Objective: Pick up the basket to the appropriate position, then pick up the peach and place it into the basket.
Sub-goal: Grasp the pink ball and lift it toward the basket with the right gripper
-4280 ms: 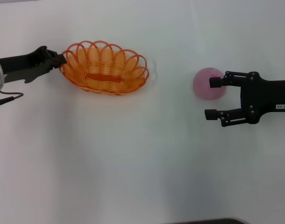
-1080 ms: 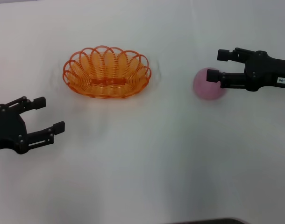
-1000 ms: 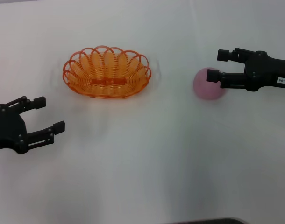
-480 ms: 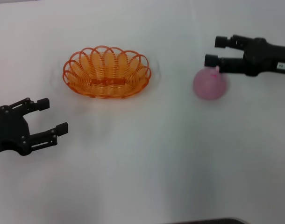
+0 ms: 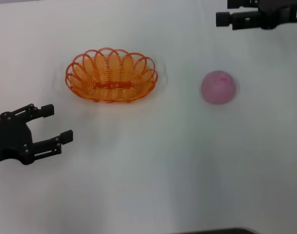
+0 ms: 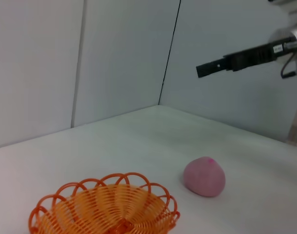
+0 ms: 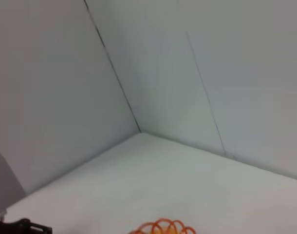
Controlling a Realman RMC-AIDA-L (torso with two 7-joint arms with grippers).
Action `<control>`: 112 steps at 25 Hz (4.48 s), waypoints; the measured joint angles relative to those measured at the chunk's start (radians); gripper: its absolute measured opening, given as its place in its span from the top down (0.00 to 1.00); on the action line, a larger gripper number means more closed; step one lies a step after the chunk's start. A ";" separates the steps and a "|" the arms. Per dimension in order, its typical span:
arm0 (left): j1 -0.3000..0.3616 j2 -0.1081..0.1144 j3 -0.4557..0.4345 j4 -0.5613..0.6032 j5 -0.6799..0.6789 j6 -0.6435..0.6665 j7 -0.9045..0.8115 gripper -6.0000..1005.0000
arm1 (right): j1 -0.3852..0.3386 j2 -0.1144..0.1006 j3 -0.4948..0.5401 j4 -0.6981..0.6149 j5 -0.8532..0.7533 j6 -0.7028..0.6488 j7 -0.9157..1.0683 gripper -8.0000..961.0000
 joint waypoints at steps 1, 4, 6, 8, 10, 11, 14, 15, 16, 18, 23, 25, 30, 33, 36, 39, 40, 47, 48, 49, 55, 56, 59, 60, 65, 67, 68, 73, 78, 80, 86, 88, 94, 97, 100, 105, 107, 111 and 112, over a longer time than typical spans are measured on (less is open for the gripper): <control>0.000 0.000 0.000 0.000 0.000 0.003 0.000 0.18 | 0.003 -0.002 -0.030 -0.036 -0.001 0.000 0.035 0.02; -0.002 0.000 0.000 -0.001 0.001 0.011 -0.001 0.18 | 0.009 -0.007 -0.108 -0.149 -0.020 -0.001 0.146 0.02; -0.006 0.001 0.000 -0.007 0.001 0.011 -0.001 0.18 | 0.021 -0.006 -0.136 -0.207 -0.064 -0.001 0.196 0.02; -0.009 0.002 0.000 -0.013 0.001 0.012 -0.002 0.18 | 0.040 -0.001 -0.153 -0.235 -0.132 -0.002 0.235 0.02; -0.012 0.003 0.000 -0.015 0.001 0.012 -0.003 0.18 | 0.067 0.003 -0.160 -0.242 -0.206 -0.008 0.267 0.02; -0.012 0.003 0.000 -0.015 0.001 0.012 -0.004 0.18 | 0.078 0.005 -0.163 -0.244 -0.233 -0.009 0.278 0.02; -0.015 0.003 0.000 -0.015 0.001 0.012 -0.013 0.18 | 0.118 0.015 -0.189 -0.245 -0.347 -0.021 0.320 0.02; -0.016 0.003 0.000 -0.015 0.002 0.012 -0.015 0.18 | 0.129 0.018 -0.200 -0.246 -0.381 -0.024 0.328 0.02; -0.017 0.003 0.000 -0.015 0.002 0.012 -0.016 0.18 | 0.138 0.022 -0.209 -0.246 -0.413 -0.024 0.335 0.02; -0.020 0.003 0.000 -0.018 0.002 0.012 -0.017 0.18 | 0.161 0.030 -0.231 -0.246 -0.478 -0.024 0.352 0.02; -0.025 0.004 0.005 -0.024 0.002 0.006 -0.017 0.18 | 0.196 0.048 -0.278 -0.238 -0.572 -0.003 0.381 0.02; -0.025 0.004 0.006 -0.025 0.002 0.004 -0.018 0.18 | 0.202 0.052 -0.307 -0.235 -0.583 0.011 0.397 0.02; -0.025 0.005 0.004 -0.026 0.002 0.004 -0.021 0.18 | 0.204 0.057 -0.395 -0.207 -0.600 0.049 0.424 0.04; -0.025 0.005 0.002 -0.034 0.002 0.003 -0.023 0.18 | 0.207 0.060 -0.417 -0.190 -0.604 0.068 0.426 0.12; -0.025 0.006 0.002 -0.038 0.002 0.001 -0.023 0.18 | 0.213 0.064 -0.435 -0.168 -0.623 0.089 0.428 0.18; -0.025 0.006 0.003 -0.038 0.002 0.000 -0.024 0.18 | 0.223 0.067 -0.448 -0.136 -0.640 0.117 0.430 0.18; -0.025 0.006 0.003 -0.039 0.002 0.000 -0.025 0.18 | 0.227 0.068 -0.453 -0.121 -0.641 0.127 0.430 0.18; -0.030 0.006 0.003 -0.056 0.002 -0.003 -0.026 0.18 | 0.242 0.067 -0.492 -0.038 -0.644 0.193 0.430 0.18; -0.031 0.007 0.002 -0.060 0.002 -0.003 -0.026 0.18 | 0.242 0.067 -0.497 -0.030 -0.644 0.203 0.430 0.18; -0.032 0.007 0.002 -0.061 0.002 -0.004 -0.026 0.18 | 0.242 0.067 -0.501 -0.024 -0.644 0.209 0.430 0.18; -0.034 0.008 0.008 -0.065 0.002 -0.017 -0.026 0.18 | 0.243 0.069 -0.508 -0.005 -0.645 0.229 0.426 0.18; -0.034 0.008 0.008 -0.065 0.003 -0.017 -0.026 0.18 | 0.243 0.069 -0.508 -0.005 -0.645 0.229 0.426 0.18; -0.036 0.008 0.009 -0.068 0.004 -0.017 -0.026 0.18 | 0.243 0.069 -0.508 -0.005 -0.645 0.229 0.425 0.19; -0.037 0.008 0.009 -0.071 0.005 -0.017 -0.026 0.18 | 0.243 0.068 -0.508 -0.005 -0.645 0.229 0.425 0.20; -0.045 0.008 0.009 -0.083 0.016 -0.017 -0.026 0.18 | 0.242 0.068 -0.510 -0.004 -0.645 0.231 0.423 0.22; -0.047 0.008 0.009 -0.087 0.017 -0.017 -0.026 0.18 | 0.242 0.068 -0.516 -0.004 -0.645 0.231 0.423 0.22; -0.047 0.008 0.009 -0.088 0.017 -0.017 -0.026 0.18 | 0.242 0.068 -0.519 -0.004 -0.645 0.231 0.423 0.23; -0.047 0.008 0.009 -0.089 0.018 -0.017 -0.026 0.18 | 0.242 0.068 -0.533 -0.004 -0.645 0.234 0.422 0.28; -0.047 0.008 0.009 -0.089 0.023 -0.018 -0.026 0.18 | 0.242 0.069 -0.535 -0.004 -0.645 0.237 0.421 0.39; -0.047 0.008 0.009 -0.090 0.023 -0.018 -0.026 0.18 | 0.242 0.069 -0.535 -0.004 -0.645 0.238 0.421 0.43; -0.047 0.008 0.009 -0.090 0.024 -0.019 -0.026 0.18 | 0.243 0.070 -0.536 -0.004 -0.645 0.239 0.419 0.64; -0.047 0.008 0.009 -0.090 0.024 -0.019 -0.026 0.18 | 0.243 0.070 -0.536 -0.004 -0.645 0.239 0.418 0.73; -0.047 0.008 0.009 -0.090 0.024 -0.019 -0.027 0.18 | 0.243 0.070 -0.537 -0.004 -0.645 0.239 0.417 0.87; -0.047 0.008 0.009 -0.090 0.024 -0.019 -0.028 0.18 | 0.243 0.070 -0.537 -0.004 -0.645 0.239 0.417 0.89; -0.047 0.008 0.009 -0.090 0.025 -0.019 -0.029 0.18 | 0.243 0.070 -0.537 -0.004 -0.645 0.239 0.417 0.90; -0.047 0.008 0.009 -0.090 0.026 -0.019 -0.029 0.18 | 0.243 0.070 -0.542 -0.004 -0.645 0.239 0.417 0.92; -0.047 0.008 0.009 -0.092 0.026 -0.019 -0.029 0.18 | 0.243 0.070 -0.543 -0.005 -0.645 0.239 0.417 0.92; -0.047 0.008 0.009 -0.102 0.028 -0.019 -0.029 0.18 | 0.243 0.070 -0.543 -0.015 -0.645 0.234 0.417 0.92; -0.048 0.009 0.009 -0.102 0.029 -0.019 -0.029 0.18 | 0.244 0.070 -0.543 -0.022 -0.643 0.231 0.416 0.92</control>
